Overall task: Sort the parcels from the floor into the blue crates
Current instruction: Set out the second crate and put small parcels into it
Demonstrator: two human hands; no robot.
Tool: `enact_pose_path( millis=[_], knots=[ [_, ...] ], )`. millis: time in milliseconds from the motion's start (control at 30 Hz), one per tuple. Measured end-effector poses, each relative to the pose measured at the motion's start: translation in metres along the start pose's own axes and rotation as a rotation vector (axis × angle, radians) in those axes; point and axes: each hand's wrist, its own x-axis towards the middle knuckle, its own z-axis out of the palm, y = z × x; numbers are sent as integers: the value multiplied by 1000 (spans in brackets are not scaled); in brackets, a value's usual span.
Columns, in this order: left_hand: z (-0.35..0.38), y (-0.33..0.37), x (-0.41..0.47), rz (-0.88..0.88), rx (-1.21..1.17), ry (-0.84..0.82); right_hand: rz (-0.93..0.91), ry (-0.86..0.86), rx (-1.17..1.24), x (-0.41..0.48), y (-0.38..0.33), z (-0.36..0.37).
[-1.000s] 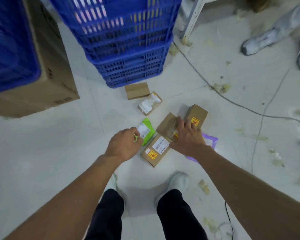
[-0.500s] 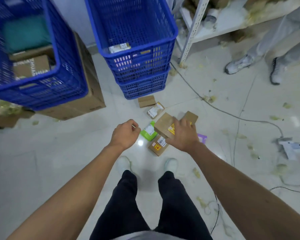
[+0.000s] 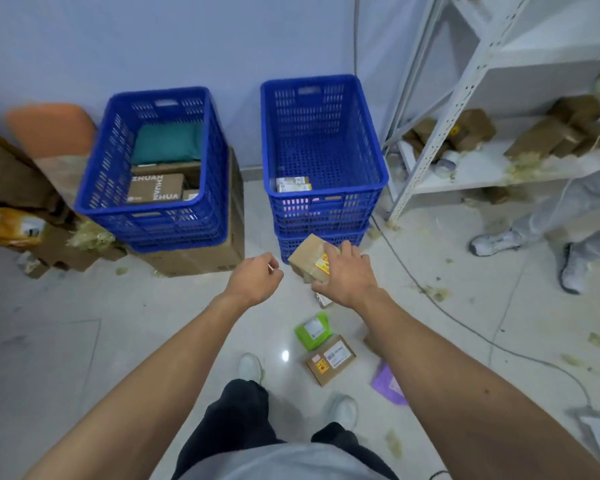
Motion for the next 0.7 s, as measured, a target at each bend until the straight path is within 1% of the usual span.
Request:
enact_pose_path(
  millis=[100, 200, 433, 567, 700],
  knots=[
    [-27, -13, 27, -3, -17, 20, -42, -3, -18, 33, -15, -21],
    [-52, -29, 65, 2, -77, 9, -37, -11, -9, 69, -31, -34],
    [-117, -65, 166, 27, -262, -50, 133, -9, 36, 163, -80, -63],
    [-163, -73, 210, 71, -256, -95, 194, 7, 43, 211, -102, -94],
    [-195, -73, 252, 119, -236, -116, 241, 11, 1, 242, -103, -106]
  ],
)
